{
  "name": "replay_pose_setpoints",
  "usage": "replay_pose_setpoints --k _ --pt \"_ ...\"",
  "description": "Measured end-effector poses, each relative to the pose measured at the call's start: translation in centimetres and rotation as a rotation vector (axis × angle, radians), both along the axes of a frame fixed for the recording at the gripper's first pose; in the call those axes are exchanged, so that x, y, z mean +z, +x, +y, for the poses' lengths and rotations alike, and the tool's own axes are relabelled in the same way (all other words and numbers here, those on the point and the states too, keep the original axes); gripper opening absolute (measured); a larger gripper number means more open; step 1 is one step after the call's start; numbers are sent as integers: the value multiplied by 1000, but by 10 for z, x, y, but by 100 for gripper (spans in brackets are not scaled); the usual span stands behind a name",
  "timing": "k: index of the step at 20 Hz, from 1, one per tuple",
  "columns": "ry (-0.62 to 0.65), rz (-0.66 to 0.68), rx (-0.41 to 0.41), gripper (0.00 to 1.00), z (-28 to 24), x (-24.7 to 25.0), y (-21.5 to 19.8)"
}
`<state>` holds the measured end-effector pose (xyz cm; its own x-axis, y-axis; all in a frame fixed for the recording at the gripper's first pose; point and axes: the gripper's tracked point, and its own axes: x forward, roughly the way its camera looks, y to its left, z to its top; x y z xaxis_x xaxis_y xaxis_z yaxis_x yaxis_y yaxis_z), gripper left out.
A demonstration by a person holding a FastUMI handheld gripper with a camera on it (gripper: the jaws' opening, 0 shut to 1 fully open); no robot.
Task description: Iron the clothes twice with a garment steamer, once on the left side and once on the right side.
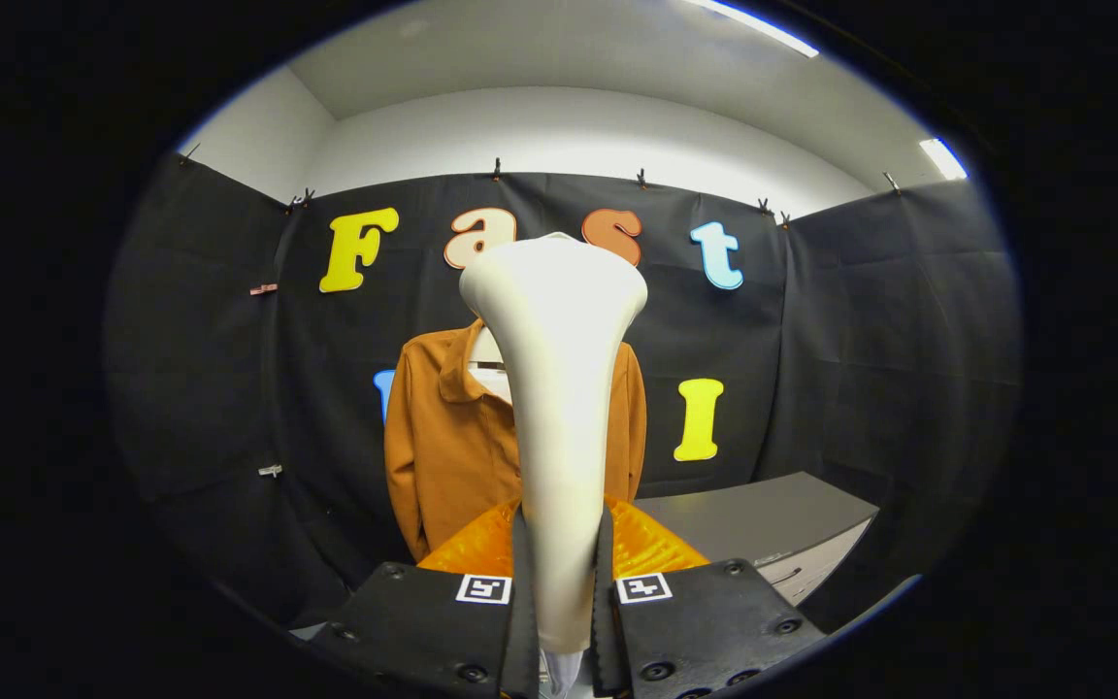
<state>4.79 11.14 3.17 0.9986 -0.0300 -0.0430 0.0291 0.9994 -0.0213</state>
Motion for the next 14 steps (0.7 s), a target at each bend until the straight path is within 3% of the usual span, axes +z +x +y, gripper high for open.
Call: replay_pose_setpoints --k 14 --pt "-12 1 26 25 10 0 -11"
